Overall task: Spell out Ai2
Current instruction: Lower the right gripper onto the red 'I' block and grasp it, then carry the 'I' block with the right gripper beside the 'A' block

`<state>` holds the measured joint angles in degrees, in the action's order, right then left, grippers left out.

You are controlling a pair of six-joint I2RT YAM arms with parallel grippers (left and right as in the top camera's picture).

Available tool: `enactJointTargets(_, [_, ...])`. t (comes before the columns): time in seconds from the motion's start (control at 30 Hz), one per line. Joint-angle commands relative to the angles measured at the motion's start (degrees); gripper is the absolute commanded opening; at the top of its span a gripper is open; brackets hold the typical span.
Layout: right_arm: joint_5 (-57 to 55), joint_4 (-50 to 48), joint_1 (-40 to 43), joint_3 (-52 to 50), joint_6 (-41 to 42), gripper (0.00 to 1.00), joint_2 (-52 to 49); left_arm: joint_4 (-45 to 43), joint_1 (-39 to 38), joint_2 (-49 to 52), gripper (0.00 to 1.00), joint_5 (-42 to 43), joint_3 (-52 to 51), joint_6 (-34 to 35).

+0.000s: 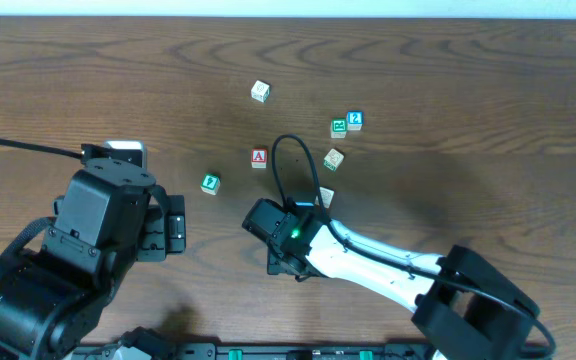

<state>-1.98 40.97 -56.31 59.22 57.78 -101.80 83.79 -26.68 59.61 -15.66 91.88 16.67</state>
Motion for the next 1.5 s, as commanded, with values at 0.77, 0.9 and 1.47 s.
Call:
enactJointTargets(0.77, [-6.1,2.5,3.1,4.9,-4.7,0.17,-0.3,0.2,0.1,0.0,0.96,-1.3,0.9,0.0])
enactJointTargets(0.9, [-8.6,7.6,5.6,10.0,-6.2,0.17,-0.3,0.2,0.1,0.2,0.95,-1.3,0.9,0.0])
enactJointTargets(1.47, [-10.0,4.5,18.4,18.1,-14.3,0.19,-0.5,-3.0,0.1,1.4,0.95,-1.3,0.9,0.1])
